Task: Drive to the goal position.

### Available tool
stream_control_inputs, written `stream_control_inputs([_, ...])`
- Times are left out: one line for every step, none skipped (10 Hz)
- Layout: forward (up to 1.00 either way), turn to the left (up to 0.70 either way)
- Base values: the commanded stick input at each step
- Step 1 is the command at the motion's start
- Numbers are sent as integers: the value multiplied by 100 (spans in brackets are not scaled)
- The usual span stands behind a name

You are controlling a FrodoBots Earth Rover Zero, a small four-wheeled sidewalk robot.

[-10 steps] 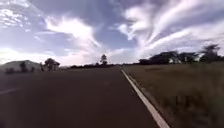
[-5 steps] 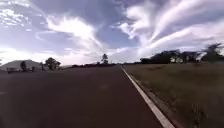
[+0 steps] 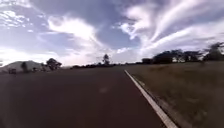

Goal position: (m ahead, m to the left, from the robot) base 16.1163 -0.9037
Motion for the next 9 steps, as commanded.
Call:
stream_control_inputs([100, 0])
stream_control_inputs([100, 0])
stream_control_inputs([100, 0])
stream_control_inputs([100, 0])
stream_control_inputs([100, 0])
stream_control_inputs([100, 0])
stream_control_inputs([100, 0])
stream_control_inputs([100, 0])
stream_control_inputs([100, 0])
